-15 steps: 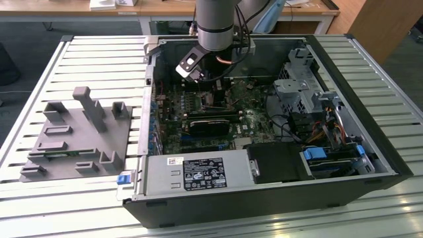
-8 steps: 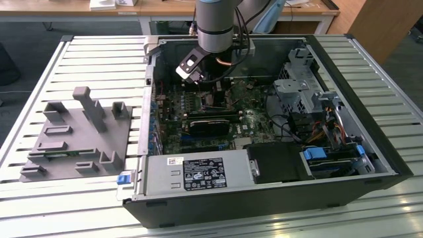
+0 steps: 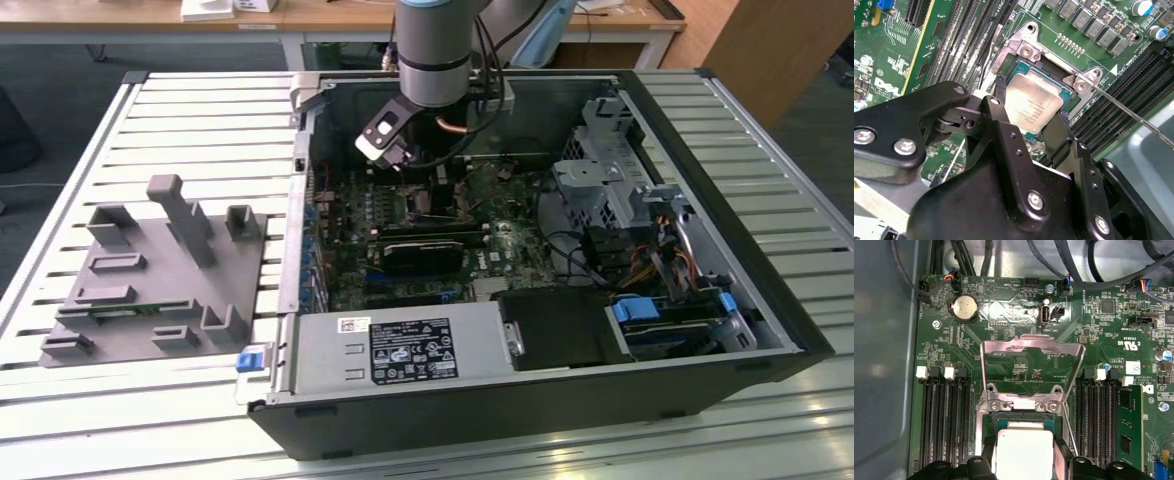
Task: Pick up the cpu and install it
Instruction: 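Place the cpu into insertion slot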
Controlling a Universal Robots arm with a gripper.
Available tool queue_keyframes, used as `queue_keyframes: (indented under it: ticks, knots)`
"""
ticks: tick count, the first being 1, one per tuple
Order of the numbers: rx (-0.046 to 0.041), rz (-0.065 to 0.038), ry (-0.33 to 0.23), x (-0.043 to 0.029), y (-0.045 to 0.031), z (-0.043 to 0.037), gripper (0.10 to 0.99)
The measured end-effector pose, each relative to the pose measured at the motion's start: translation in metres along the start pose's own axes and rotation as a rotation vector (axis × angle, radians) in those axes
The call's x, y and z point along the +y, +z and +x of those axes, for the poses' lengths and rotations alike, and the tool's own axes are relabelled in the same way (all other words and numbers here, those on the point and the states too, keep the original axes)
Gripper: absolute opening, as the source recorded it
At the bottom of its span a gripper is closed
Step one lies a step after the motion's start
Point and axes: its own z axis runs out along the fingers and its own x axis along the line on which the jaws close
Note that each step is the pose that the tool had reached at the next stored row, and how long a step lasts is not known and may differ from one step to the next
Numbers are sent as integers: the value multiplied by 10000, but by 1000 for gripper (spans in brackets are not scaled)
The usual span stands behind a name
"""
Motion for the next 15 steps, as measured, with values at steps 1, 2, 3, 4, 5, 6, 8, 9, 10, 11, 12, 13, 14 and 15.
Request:
queue_keyframes:
  ticks: [1, 2, 3, 4, 5, 6, 8, 9, 10, 11, 12, 13, 14, 15]
  knots:
    - [2, -1, -18, 0, 3, 0, 537]
    - [2, -2, -34, 0, 6, 1, 537]
    - [3, -2, -43, -1, 9, 2, 537]
    - [3, -1, -43, -1, 11, 2, 537]
    - [3, -1, -43, -1, 11, 2, 537]
    - [2, 0, -43, -1, 11, 2, 537]
    - [4, -1, -43, -1, 12, 3, 537]
    - [3, -1, -43, -1, 12, 3, 537]
    - [3, -1, -44, -1, 12, 2, 537]
    - [3, -1, -43, -1, 12, 2, 537]
    - [4, -1, -43, -1, 13, 3, 537]
    - [5, 0, -43, -1, 13, 3, 549]
    - [5, -1, -43, -1, 13, 3, 549]
    - [4, -2, -43, -1, 13, 3, 549]
